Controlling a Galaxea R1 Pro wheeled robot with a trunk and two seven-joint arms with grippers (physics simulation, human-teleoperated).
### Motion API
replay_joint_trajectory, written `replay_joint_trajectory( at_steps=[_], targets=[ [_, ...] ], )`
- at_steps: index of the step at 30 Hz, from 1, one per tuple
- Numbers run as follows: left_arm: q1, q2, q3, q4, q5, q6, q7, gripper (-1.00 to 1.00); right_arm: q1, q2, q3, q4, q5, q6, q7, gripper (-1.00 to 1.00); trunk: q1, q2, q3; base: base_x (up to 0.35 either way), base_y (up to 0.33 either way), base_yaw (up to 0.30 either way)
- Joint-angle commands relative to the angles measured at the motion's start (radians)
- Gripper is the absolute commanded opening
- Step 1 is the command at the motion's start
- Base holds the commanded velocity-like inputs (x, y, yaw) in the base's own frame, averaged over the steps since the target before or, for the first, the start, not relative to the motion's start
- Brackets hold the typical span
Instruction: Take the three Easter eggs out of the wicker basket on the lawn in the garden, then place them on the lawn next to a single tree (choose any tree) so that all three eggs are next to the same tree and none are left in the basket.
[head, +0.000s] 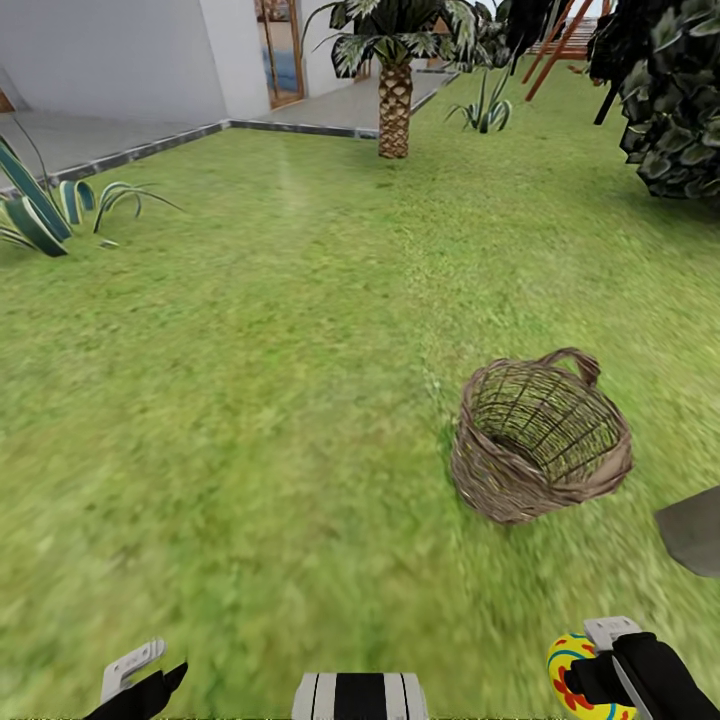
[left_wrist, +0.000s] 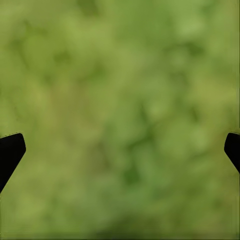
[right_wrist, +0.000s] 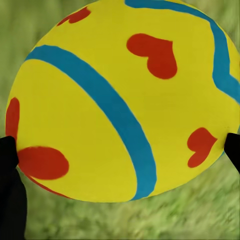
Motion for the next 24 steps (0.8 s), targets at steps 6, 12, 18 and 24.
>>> replay_joint_trajectory(
  at_steps=[6, 12, 18, 24],
  targets=[
    [0.000, 0.000, 0.003, 0.000, 0.008, 0.007, -0.003, 1.00, 0.000, -0.003, 0.000, -0.001, 0.001, 0.000, 0.010, -1.00, 0.000, -0.001, -0.005, 0.000, 0.000, 0.000],
    [0.000, 0.000, 0.003, 0.002, 0.008, 0.008, -0.002, 1.00, 0.000, -0.003, 0.000, 0.001, 0.002, -0.002, 0.010, -1.00, 0.000, -0.001, -0.005, 0.000, 0.000, 0.000],
    [0.000, 0.000, 0.003, 0.002, 0.008, 0.010, -0.003, 1.00, 0.000, -0.002, 0.000, 0.001, 0.003, -0.001, 0.003, -1.00, 0.002, -0.002, -0.024, 0.000, 0.000, 0.000],
    [0.000, 0.000, 0.003, 0.001, 0.008, 0.010, -0.003, 1.00, 0.000, -0.001, -0.001, 0.001, 0.003, 0.000, 0.003, -1.00, 0.005, -0.003, -0.047, 0.000, 0.000, 0.000]
  ],
)
